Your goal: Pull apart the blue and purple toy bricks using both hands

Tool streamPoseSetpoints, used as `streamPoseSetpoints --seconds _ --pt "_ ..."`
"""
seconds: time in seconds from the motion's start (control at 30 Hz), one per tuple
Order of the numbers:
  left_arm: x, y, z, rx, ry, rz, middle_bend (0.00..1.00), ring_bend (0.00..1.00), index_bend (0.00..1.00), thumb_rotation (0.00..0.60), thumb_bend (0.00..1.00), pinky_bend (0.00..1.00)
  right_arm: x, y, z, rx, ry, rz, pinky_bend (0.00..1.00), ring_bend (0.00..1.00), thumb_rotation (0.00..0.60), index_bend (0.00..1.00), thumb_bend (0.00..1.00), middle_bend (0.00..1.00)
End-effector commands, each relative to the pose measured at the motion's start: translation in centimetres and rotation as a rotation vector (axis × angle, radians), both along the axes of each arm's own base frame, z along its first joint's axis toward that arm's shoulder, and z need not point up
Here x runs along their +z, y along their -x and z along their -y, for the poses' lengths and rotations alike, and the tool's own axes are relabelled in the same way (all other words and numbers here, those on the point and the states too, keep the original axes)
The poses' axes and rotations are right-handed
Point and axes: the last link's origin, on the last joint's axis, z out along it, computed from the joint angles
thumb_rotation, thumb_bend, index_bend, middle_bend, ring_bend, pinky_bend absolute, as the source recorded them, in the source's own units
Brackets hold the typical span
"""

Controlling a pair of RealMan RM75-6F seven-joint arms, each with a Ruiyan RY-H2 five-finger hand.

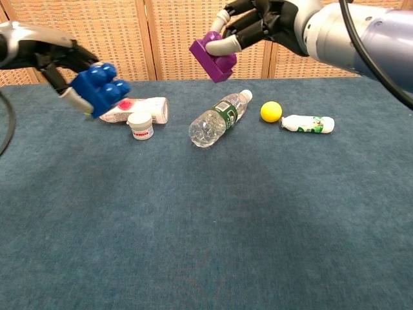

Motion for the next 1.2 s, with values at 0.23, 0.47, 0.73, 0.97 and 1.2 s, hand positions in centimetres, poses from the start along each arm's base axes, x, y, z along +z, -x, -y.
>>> streamPoseSetpoints --seconds 0.23,0.47,0.73,0.97,1.2 --pt "3.8 7.7 0.7 -0.071 -0.144 -0.31 0.4 0.02 0.74 0.6 0.26 0.0 -0.9 4.8 -0.4 0.095 0.093 -0.362 0.06 0.28 0.6 0.63 0.32 0.65" --pt "4.1 11.3 2.3 -0.047 -0.158 -0.412 0.0 0.0 0.12 0.6 0.06 0.0 -2.2 7.8 -1.1 0.215 0.143 -0.652 0.06 0.27 0.6 0.43 0.27 0.51" --pt "6.2 11.2 3.6 -0.059 -0.248 -0.303 0.0 0.0 0.0 0.6 0.0 0.0 0.2 8.3 -2.5 0.224 0.168 -0.688 0.0 0.01 0.6 0.0 0.0 0.03" --pt "9.3 12.3 7.8 -0.04 -0.386 -0.158 0.0 0.0 0.0 0.6 0.0 0.0 4.7 12.1 -5.8 0.232 0.285 -0.688 0.0 0.0 0.6 0.0 0.0 0.02" --pt "9.9 15.2 14.0 0.056 -0.498 -0.109 0.0 0.0 0.0 0.6 0.0 0.0 8.4 18.7 -9.2 0.184 0.433 -0.705 0.0 0.0 0.6 0.0 0.0 0.02"
